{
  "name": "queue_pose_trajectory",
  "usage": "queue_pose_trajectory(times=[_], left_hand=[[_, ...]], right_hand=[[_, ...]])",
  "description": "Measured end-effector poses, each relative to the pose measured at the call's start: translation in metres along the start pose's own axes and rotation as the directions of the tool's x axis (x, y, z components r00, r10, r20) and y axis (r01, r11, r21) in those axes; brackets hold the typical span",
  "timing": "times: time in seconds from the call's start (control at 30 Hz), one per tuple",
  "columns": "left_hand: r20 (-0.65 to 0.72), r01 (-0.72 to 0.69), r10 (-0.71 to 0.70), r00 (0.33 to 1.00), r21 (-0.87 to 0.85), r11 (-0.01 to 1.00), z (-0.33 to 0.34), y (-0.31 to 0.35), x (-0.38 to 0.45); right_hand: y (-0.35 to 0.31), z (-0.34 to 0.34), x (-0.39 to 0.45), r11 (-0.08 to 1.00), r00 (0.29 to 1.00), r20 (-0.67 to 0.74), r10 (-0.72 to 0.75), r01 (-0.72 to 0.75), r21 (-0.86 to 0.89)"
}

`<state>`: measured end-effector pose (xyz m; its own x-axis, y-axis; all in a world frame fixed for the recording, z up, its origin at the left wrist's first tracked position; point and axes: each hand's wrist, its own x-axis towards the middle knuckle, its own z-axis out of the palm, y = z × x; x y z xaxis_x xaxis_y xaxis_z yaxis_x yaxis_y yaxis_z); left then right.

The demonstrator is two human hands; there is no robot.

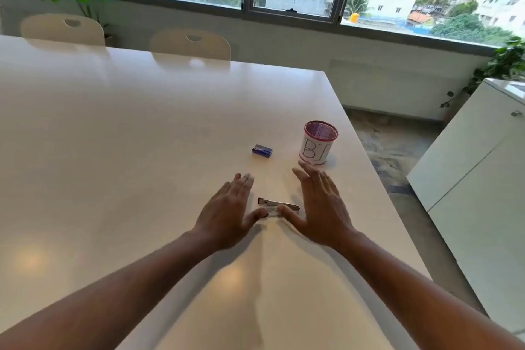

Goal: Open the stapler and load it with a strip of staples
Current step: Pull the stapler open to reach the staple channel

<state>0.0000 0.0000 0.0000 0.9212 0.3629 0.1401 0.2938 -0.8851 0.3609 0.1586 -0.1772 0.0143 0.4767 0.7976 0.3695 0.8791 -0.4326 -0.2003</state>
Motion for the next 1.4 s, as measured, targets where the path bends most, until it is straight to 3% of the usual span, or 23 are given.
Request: queue_pose_trajectory(times=[0.2,0.4,0.53,1.13,1.4], left_hand=[[-0.01,-0.033,0.032,0.999,-0.089,0.995,0.013,0.001,-0.007],[-0.109,-0.011,-0.013,0.994,-0.216,0.976,0.017,-0.001,-0.008],[-0.139,-0.018,-0.014,0.99,-0.224,0.974,0.02,-0.004,-0.008],[-0.145,-0.026,-0.043,0.988,-0.443,0.896,0.017,-0.004,-0.017],[-0.167,-0.038,-0.034,0.985,-0.413,0.91,0.016,-0.005,-0.015]], right_hand=[[-0.007,0.021,-0.016,0.997,0.995,0.097,0.005,-0.012,0.075],[-0.012,0.031,-0.018,0.979,0.996,0.086,0.039,-0.056,0.195],[-0.014,0.037,-0.019,0.983,0.997,0.06,0.05,-0.06,0.175],[-0.006,0.039,-0.021,0.925,1.0,0.017,0.007,-0.013,0.38],[-0.007,0.036,-0.019,0.9,1.0,0.011,0.003,-0.008,0.435]])
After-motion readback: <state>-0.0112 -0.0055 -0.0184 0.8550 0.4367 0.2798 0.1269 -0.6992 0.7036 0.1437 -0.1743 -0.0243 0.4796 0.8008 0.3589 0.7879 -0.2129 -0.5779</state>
